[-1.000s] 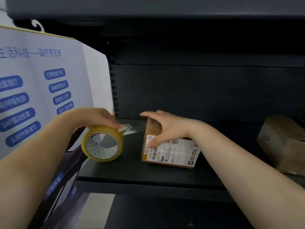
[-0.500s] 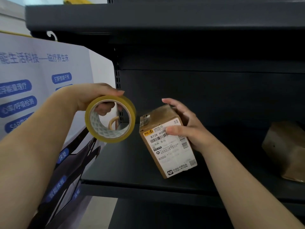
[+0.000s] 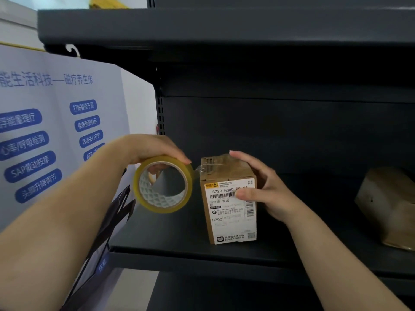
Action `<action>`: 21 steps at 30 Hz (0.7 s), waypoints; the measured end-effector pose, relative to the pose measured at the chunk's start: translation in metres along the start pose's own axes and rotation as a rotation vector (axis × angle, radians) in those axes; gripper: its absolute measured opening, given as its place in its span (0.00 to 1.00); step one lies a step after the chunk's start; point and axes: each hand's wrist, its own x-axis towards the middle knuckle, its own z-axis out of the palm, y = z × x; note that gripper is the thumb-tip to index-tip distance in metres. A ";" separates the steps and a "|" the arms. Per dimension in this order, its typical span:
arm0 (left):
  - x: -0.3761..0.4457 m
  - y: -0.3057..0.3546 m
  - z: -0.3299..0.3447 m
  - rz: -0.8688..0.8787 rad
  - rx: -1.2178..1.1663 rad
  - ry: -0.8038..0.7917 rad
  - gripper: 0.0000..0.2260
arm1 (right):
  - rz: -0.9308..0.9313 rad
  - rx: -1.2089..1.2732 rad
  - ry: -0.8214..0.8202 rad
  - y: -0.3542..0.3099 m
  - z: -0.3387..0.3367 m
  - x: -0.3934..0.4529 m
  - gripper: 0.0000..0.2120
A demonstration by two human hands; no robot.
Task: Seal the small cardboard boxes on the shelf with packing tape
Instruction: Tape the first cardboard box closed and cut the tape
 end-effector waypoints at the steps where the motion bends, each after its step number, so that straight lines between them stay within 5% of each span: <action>1: 0.002 0.003 0.003 -0.002 0.028 -0.007 0.14 | 0.015 -0.037 -0.010 -0.002 -0.001 -0.001 0.36; 7: 0.007 0.022 0.012 0.014 0.157 -0.007 0.14 | 0.139 -0.741 -0.117 -0.051 -0.018 0.000 0.37; 11: 0.011 0.029 0.013 0.036 0.177 0.005 0.14 | 0.193 -1.224 -0.299 -0.089 0.003 0.032 0.55; 15: 0.011 0.030 0.013 0.065 0.185 0.002 0.12 | 0.223 -1.213 -0.492 -0.082 0.034 0.060 0.51; 21: -0.002 -0.005 0.004 0.246 -0.194 -0.163 0.20 | 0.172 -1.014 -0.393 -0.062 0.012 0.054 0.45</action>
